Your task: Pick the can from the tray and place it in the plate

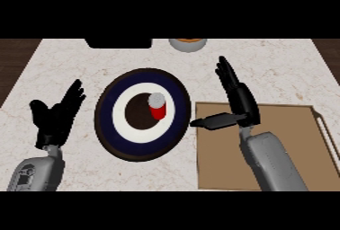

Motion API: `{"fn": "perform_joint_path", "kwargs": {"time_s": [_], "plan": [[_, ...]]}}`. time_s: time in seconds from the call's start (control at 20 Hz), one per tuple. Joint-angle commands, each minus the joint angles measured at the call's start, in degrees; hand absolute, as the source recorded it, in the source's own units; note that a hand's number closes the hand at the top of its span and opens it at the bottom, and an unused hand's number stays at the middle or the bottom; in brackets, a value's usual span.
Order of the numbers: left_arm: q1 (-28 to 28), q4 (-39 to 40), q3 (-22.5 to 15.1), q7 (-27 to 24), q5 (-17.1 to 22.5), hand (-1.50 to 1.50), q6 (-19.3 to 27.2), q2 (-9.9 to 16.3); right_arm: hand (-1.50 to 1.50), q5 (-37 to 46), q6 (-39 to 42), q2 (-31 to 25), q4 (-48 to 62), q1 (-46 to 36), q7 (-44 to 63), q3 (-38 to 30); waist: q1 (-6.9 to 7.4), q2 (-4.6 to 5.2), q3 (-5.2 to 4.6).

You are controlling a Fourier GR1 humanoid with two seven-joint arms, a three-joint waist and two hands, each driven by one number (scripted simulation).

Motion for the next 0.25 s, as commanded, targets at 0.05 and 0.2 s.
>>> {"fn": "perform_joint_path", "kwargs": {"time_s": [0.05, 0.2], "plan": [[5.16, -4.50, -0.29, -1.74, 0.23, 0.00, -0.95, -0.09, -1.50, 1.21, 3.53, -2.12, 0.49, 3.29, -3.06, -2.13, 0.15, -0.04, 0.00], [2.17, -4.41, -0.25, 2.36, 0.90, 0.00, -1.10, -0.08, -1.50, 1.81, 5.56, -2.65, 7.36, -1.03, -3.87, -4.96, 0.19, 0.00, 0.00]]}}
